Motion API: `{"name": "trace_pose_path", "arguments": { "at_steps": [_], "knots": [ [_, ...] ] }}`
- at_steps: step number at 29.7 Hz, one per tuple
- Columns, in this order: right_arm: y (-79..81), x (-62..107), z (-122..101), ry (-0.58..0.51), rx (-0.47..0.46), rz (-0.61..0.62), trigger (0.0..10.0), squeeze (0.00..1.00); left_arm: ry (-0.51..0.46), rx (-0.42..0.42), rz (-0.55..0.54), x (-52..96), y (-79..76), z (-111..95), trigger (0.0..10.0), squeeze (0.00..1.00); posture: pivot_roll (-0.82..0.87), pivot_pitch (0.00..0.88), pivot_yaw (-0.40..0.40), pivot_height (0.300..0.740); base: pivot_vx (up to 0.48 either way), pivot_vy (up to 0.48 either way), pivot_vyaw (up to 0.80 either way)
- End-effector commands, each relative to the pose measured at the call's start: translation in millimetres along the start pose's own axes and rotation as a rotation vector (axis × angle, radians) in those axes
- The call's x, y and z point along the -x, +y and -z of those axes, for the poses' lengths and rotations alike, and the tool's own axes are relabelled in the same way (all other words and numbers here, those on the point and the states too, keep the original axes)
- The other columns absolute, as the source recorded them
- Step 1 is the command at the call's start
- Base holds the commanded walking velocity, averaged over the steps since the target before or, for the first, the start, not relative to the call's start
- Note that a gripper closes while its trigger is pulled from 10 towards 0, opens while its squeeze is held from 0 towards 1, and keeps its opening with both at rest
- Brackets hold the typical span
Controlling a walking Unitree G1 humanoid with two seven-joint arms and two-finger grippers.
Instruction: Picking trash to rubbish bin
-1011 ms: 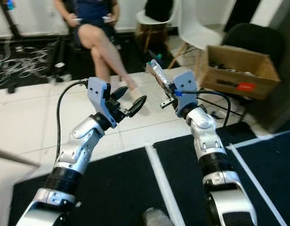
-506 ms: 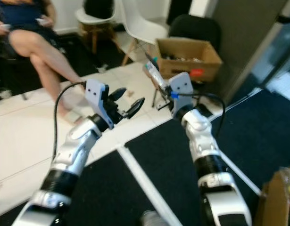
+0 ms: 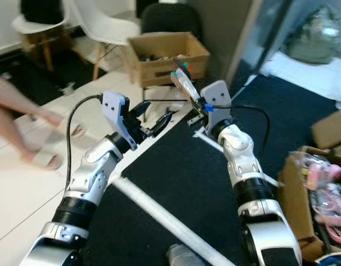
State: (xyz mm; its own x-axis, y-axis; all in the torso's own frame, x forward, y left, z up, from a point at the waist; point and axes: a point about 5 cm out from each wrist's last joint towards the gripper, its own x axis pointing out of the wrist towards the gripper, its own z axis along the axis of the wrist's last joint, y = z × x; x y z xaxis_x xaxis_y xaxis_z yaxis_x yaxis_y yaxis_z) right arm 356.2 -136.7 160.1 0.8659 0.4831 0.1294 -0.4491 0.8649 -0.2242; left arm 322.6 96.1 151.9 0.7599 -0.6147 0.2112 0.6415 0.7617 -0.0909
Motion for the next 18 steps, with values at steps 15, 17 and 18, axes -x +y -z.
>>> {"name": "trace_pose_path", "arguments": {
  "at_steps": [15,17,18],
  "knots": [
    [-1.4,0.9,1.1,0.004,-0.012,-0.017,10.0,0.00,-0.015,0.047,-0.007,-1.6,1.0,1.2,10.0,0.00,-0.07,0.000,-0.063,0.740,0.000,0.000,-0.53],
    [-1.6,1.0,1.1,0.003,-0.011,-0.017,10.0,0.00,-0.015,0.048,-0.006,-1.8,0.9,1.3,10.0,0.00,-0.06,0.000,-0.065,0.740,0.000,0.000,0.00],
    [-1.6,1.0,1.0,0.001,-0.011,-0.019,10.0,0.00,-0.016,0.048,-0.003,-1.7,0.6,1.2,10.0,0.00,-0.06,0.000,-0.065,0.740,0.000,0.000,0.00]
  ]
}}
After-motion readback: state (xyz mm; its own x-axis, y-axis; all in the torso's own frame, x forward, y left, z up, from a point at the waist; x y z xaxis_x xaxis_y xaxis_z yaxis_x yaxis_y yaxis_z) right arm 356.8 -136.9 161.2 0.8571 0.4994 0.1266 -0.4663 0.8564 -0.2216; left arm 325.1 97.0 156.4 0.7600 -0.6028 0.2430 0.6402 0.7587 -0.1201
